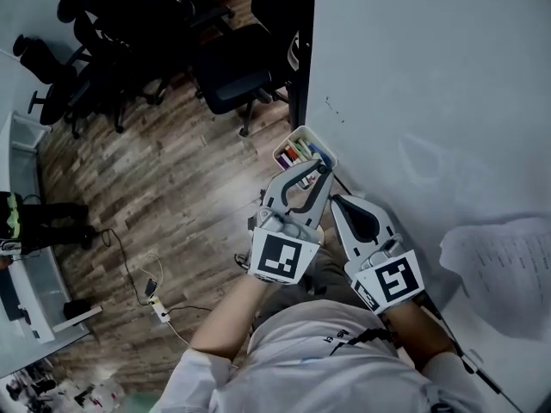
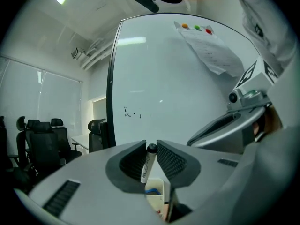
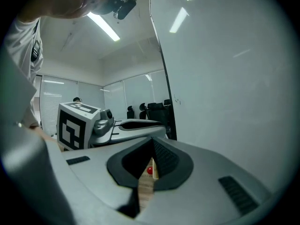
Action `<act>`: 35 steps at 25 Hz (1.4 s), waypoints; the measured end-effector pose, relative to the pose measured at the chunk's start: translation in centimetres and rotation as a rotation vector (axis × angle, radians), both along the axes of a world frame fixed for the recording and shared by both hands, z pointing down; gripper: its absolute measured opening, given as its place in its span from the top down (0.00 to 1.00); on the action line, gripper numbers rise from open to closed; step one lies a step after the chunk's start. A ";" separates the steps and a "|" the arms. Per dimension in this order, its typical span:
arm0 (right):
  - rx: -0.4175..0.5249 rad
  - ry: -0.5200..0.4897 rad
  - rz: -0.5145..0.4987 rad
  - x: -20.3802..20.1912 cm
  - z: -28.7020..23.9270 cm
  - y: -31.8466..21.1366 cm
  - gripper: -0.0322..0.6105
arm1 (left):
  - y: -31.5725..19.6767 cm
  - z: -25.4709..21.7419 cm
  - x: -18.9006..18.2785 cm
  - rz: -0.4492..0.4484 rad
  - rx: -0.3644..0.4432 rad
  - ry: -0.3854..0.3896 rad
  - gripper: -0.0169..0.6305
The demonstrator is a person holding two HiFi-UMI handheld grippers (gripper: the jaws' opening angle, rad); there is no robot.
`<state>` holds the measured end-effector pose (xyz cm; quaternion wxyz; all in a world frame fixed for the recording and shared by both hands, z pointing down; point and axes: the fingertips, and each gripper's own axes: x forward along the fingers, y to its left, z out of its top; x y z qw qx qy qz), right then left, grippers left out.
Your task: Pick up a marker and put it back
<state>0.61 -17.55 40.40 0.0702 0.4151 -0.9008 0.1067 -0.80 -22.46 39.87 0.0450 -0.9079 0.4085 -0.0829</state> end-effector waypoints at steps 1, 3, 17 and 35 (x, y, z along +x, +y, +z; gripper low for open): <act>-0.009 0.000 -0.003 0.0 0.6 -0.3 0.93 | -0.4 0.8 0.1 0.000 -0.007 -0.002 0.86; -0.026 0.001 -0.005 0.1 2.0 -0.8 0.93 | -1.1 2.5 0.3 0.007 -0.018 -0.009 0.86; -0.055 0.014 -0.008 0.5 4.1 -1.3 0.93 | -0.4 7.7 2.0 0.047 -0.026 -0.057 0.86; -0.041 0.010 0.006 -0.2 3.6 2.0 0.93 | 3.3 9.9 0.8 0.059 -0.085 -0.047 0.82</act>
